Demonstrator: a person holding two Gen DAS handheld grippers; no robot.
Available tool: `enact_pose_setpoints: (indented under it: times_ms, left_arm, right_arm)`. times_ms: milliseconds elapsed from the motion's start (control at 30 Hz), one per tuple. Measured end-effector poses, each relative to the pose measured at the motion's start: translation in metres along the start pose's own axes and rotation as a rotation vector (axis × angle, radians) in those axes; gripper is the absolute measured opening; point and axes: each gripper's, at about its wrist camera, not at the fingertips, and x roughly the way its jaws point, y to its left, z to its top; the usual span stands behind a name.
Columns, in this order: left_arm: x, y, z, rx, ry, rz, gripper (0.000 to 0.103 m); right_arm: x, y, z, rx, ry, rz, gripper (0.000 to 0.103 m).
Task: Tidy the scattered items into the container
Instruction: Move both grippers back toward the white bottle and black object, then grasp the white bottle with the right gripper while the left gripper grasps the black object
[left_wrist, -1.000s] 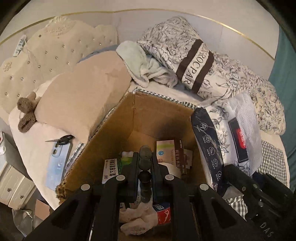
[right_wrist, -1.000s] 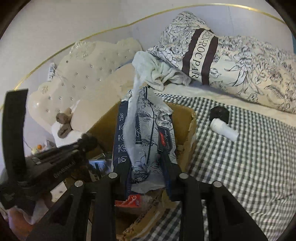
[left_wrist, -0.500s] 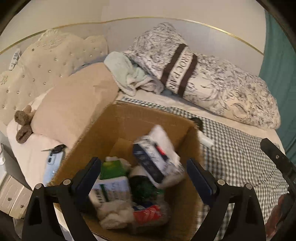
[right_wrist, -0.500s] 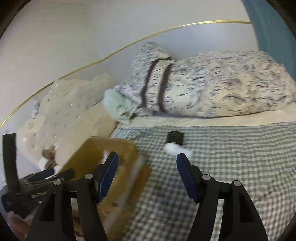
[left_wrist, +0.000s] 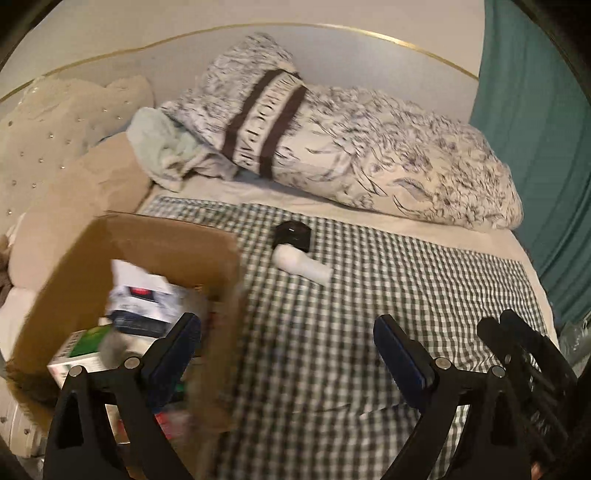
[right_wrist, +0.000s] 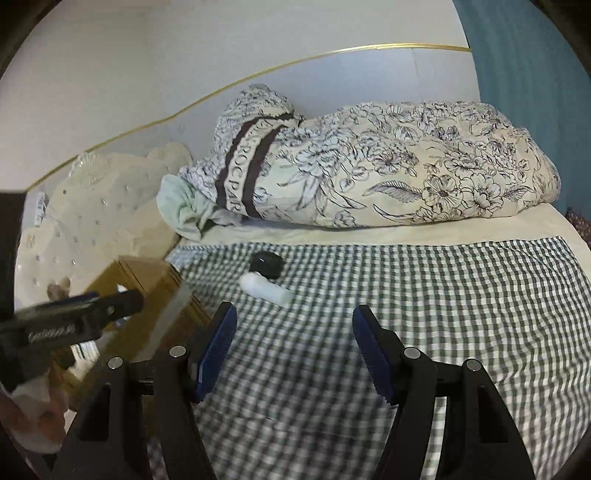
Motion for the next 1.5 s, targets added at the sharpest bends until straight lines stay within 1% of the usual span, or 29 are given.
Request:
enact_pose_setpoints:
  times_ms: [67,233,300,367,400,433,467,533,600,733,800,900,1000,1100,1133,1200,1300,1333,1367,1467,1500]
  left_arm:
    - [0.018,-0.013,0.001,0.031,0.016,-0.012,0.097]
    - [0.065,-0.031,0.003,0.136,0.014,0.029,0.097]
    - [0.083,-0.031,0.002,0.16,0.018,0.057,0.097]
    - [0.101,-0.026,0.0,0.165,0.04,0.086,0.097]
    - [0.106,-0.024,-0.001,0.177,0.036,0.121,0.097]
    - [0.108,-0.024,-0.003,0.221,0.005,0.166,0.097]
    - [0.111,-0.022,-0.004,0.267,-0.008,0.187,0.097]
    - [0.116,-0.018,-0.006,0.328,-0.016,0.215,0.097]
    - [0.119,-0.012,-0.005,0.362,-0.022,0.246,0.097]
    - [0.129,0.005,0.003,0.365,-0.037,0.257,0.097]
    - [0.136,0.006,0.004,0.378,-0.035,0.257,0.102]
    - [0.146,0.0,0.003,0.426,-0.024,0.22,0.103]
    - [0.15,-0.001,0.003,0.438,-0.01,0.206,0.103]
    - [0.148,0.0,0.003,0.426,-0.018,0.191,0.103]
    - [0.149,0.001,0.004,0.424,-0.016,0.197,0.103]
    - [0.153,0.003,0.005,0.428,-0.007,0.227,0.103]
    - [0.161,0.007,0.005,0.44,-0.002,0.295,0.103]
    - [0.165,0.008,0.006,0.44,0.0,0.322,0.103]
    - [0.169,0.008,0.007,0.442,0.004,0.352,0.103]
    - [0.178,0.007,0.007,0.462,0.014,0.403,0.103]
    - [0.179,0.007,0.006,0.466,0.015,0.412,0.103]
  right_arm:
    - [0.007,-0.01,-0.002,-0.009,0.017,0.005,0.065]
    - [0.029,-0.03,-0.005,-0.028,0.061,0.009,0.065]
    - [0.041,-0.035,-0.005,-0.028,0.082,0.015,0.065]
    - [0.053,-0.038,-0.006,-0.031,0.099,0.02,0.065]
    - [0.058,-0.039,-0.005,-0.032,0.105,0.026,0.065]
    - [0.065,-0.039,-0.006,-0.036,0.112,0.035,0.065]
    - [0.07,-0.038,-0.006,-0.042,0.118,0.042,0.065]
    - [0.085,-0.034,-0.005,-0.064,0.131,0.061,0.065]
    - [0.1,-0.029,-0.003,-0.079,0.151,0.076,0.065]
    - [0.13,-0.012,0.004,-0.108,0.178,0.149,0.065]
    - [0.146,0.0,0.005,-0.16,0.188,0.166,0.065]
    - [0.167,0.01,0.004,-0.214,0.206,0.181,0.065]
    - [0.197,0.015,0.003,-0.253,0.23,0.214,0.065]
    - [0.231,0.014,0.006,-0.243,0.269,0.254,0.065]
    - [0.242,0.015,0.007,-0.243,0.285,0.272,0.065]
    - [0.261,0.018,0.006,-0.254,0.316,0.301,0.063]
    - [0.279,0.027,0.002,-0.291,0.345,0.316,0.057]
    - [0.285,0.032,0.0,-0.31,0.355,0.311,0.055]
    - [0.292,0.036,-0.002,-0.331,0.363,0.291,0.05]
    - [0.3,0.04,-0.007,-0.353,0.37,0.265,0.047]
    - [0.298,0.04,-0.008,-0.355,0.365,0.262,0.044]
